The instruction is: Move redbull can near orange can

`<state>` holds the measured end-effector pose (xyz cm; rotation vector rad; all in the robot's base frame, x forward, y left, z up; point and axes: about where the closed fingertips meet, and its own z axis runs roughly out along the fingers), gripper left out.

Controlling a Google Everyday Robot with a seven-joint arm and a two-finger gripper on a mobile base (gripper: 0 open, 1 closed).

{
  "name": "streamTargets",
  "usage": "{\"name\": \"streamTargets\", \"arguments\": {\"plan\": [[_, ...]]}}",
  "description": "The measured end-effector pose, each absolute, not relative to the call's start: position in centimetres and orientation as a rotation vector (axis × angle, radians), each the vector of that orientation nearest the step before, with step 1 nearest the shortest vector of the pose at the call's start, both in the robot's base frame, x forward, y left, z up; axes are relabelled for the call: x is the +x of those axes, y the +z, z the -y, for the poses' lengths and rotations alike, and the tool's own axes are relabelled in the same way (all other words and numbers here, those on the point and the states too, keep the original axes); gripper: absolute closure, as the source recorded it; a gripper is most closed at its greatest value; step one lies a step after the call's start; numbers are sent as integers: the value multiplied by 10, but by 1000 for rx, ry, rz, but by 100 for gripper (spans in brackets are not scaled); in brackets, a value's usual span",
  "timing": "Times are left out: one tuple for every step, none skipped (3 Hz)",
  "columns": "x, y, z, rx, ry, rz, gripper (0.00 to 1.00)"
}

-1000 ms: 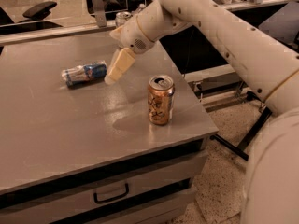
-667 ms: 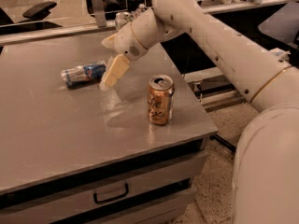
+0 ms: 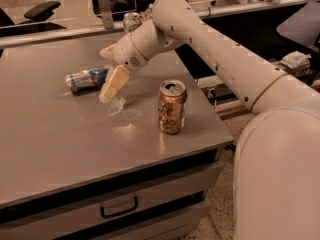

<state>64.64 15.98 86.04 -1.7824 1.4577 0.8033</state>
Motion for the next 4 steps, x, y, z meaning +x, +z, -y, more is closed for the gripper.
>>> {"name": "streamTargets", "arguments": {"plan": [[651, 851, -168, -1793, 821, -1447, 17], [654, 848, -170, -1798, 829, -1437, 40], [656, 848, -169, -1801, 828, -1429, 64], [663, 857, -149, -1789, 792, -1446, 87]]}}
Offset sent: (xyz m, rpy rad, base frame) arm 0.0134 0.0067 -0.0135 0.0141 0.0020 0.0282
